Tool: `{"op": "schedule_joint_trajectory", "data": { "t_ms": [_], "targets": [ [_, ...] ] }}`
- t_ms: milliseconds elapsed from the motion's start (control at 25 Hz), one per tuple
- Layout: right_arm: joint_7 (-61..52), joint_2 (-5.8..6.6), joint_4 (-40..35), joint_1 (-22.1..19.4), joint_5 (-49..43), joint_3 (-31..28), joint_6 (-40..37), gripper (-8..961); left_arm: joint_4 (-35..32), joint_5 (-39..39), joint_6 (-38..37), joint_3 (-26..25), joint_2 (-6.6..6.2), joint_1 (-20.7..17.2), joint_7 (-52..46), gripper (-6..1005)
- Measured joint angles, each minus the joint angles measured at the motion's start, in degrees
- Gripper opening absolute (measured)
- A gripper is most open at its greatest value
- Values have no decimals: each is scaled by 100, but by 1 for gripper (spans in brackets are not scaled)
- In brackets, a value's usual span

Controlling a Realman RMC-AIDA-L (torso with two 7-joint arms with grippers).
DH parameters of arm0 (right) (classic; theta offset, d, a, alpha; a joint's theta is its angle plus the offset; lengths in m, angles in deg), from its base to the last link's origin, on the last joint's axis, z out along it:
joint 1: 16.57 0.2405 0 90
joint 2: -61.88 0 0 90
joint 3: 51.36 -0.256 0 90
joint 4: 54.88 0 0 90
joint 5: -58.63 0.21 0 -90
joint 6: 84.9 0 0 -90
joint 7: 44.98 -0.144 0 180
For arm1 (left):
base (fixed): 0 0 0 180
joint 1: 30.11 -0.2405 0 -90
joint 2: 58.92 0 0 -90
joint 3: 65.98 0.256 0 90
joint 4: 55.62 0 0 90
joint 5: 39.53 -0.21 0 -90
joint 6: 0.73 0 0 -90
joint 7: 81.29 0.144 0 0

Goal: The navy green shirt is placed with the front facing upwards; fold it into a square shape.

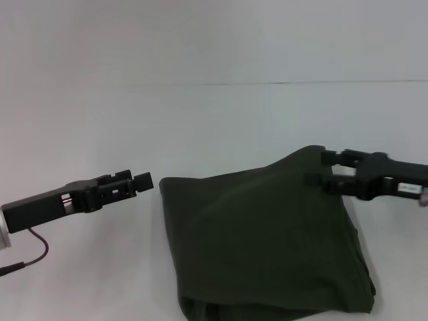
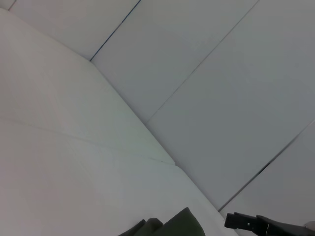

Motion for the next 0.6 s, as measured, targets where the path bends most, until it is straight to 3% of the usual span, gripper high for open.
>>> {"op": "schedule_joint_trajectory", "data": {
  "t_ms": [80, 200, 440, 600],
  "targets": [
    [335, -134, 22, 34, 6, 70, 79, 886, 0, 0, 0, -1, 0, 0, 3, 957],
    [667, -217, 167, 117, 24, 106, 198, 886, 0, 1, 0, 0, 0, 0, 5, 953],
    [992, -226, 737, 299, 25, 260, 732, 886, 15, 0, 0, 7, -6, 5, -17, 952],
    [801, -194, 660, 262, 73, 288, 683, 886, 27, -86, -15, 340, -107, 85, -600, 952]
  ]
}}
